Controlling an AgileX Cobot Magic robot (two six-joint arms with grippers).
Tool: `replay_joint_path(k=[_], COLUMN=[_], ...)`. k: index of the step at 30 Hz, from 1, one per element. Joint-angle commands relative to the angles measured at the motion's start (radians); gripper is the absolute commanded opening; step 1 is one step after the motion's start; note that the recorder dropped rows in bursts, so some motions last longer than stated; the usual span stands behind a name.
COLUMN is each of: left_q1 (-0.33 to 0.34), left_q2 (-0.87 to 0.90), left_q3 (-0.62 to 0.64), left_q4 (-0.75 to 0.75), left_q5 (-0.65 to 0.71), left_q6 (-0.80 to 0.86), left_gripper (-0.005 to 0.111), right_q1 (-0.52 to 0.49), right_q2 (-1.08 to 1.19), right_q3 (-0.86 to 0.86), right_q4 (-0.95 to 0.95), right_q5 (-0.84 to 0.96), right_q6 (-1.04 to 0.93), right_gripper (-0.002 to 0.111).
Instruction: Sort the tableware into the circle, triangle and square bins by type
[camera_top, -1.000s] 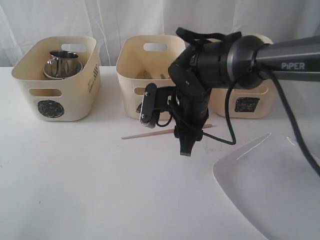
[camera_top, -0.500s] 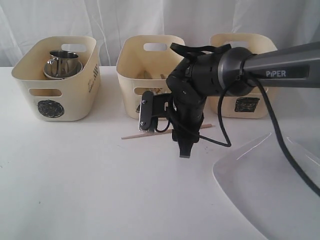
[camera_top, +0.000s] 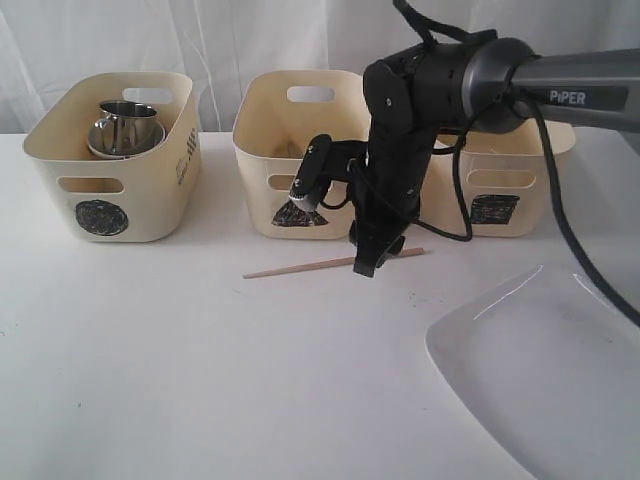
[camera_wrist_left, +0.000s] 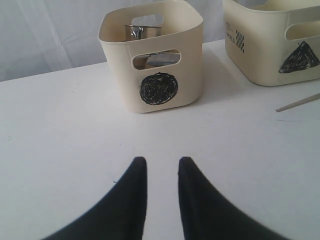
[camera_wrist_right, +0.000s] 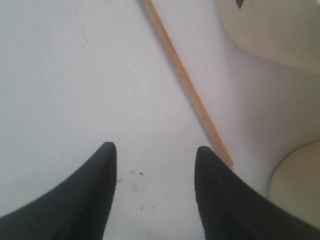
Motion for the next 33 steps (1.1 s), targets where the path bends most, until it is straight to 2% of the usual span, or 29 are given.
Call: replay_joint_path(k=[1, 19, 33], left_q1=[0.0, 0.0, 0.0], left_q2=[-0.007, -0.007, -0.007], left_q3=[0.002, 0.002, 0.002], left_q4=[-0.002, -0.002, -0.002], left_q5=[0.0, 0.0, 0.0], left_q6=[-0.009, -0.009, -0.009], left_gripper=[0.028, 0.028, 0.028], right_q1=[-0.019, -0.049, -0.054], right_q2=[0.022, 0.039, 0.166], right_q3=[-0.034, -0.045, -0.189], right_q4=[0.065, 0.097, 0.15], right_q5=[0.055, 0.007, 0.077], right_q6=[-0.013, -0.021, -0.08], right_gripper=[0.046, 0.046, 0.046])
